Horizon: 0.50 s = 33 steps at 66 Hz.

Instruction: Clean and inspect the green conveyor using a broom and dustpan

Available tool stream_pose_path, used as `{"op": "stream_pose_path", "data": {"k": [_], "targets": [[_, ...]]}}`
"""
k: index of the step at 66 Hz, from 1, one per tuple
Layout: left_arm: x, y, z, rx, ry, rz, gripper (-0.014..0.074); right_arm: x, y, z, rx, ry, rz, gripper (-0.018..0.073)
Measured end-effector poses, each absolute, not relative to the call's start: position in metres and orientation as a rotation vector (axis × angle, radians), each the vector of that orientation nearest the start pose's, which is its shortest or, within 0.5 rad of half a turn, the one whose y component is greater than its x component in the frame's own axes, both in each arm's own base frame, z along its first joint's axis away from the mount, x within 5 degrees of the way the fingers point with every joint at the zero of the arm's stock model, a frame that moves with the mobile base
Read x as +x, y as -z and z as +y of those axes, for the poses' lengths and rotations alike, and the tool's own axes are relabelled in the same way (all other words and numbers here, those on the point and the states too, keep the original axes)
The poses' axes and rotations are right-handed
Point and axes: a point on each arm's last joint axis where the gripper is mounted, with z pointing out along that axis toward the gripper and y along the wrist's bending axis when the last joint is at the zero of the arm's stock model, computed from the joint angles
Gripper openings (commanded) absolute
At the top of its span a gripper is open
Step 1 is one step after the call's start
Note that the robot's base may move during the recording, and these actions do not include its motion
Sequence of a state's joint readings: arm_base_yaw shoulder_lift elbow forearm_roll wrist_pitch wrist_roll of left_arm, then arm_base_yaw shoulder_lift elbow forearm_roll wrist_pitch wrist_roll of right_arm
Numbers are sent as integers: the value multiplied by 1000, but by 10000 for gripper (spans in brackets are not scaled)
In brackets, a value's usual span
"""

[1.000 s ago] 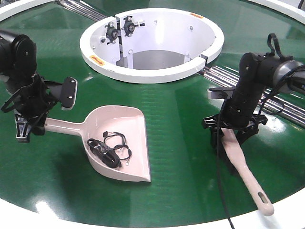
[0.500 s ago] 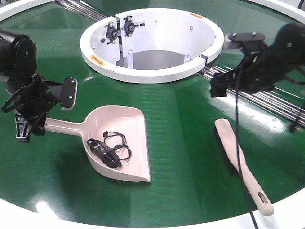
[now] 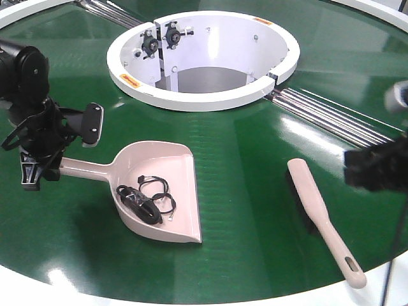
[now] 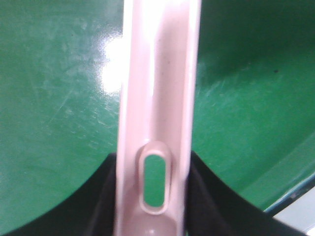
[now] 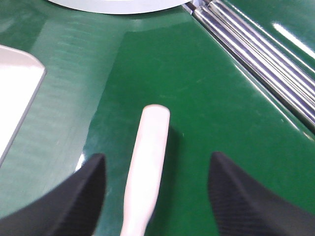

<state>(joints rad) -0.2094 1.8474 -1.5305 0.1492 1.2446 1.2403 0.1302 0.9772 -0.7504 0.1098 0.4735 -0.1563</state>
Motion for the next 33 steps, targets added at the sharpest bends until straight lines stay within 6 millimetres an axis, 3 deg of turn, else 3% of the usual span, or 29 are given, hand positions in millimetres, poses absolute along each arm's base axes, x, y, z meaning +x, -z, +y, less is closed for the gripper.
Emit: {"op": "stream_pose_path", "data": {"k": [15,26,33], "targets": [[367,-259,-65,2113,-269,2292,-6,138,-306,22,-220,-92,2026,-2],[367,-259,-65,2113,-269,2292,-6,111,-299,19,-214,-92,1952,-8],[367,-259,-65,2113,-269,2292,-6,104,-294,18,-214,-91,1938,-8]]}}
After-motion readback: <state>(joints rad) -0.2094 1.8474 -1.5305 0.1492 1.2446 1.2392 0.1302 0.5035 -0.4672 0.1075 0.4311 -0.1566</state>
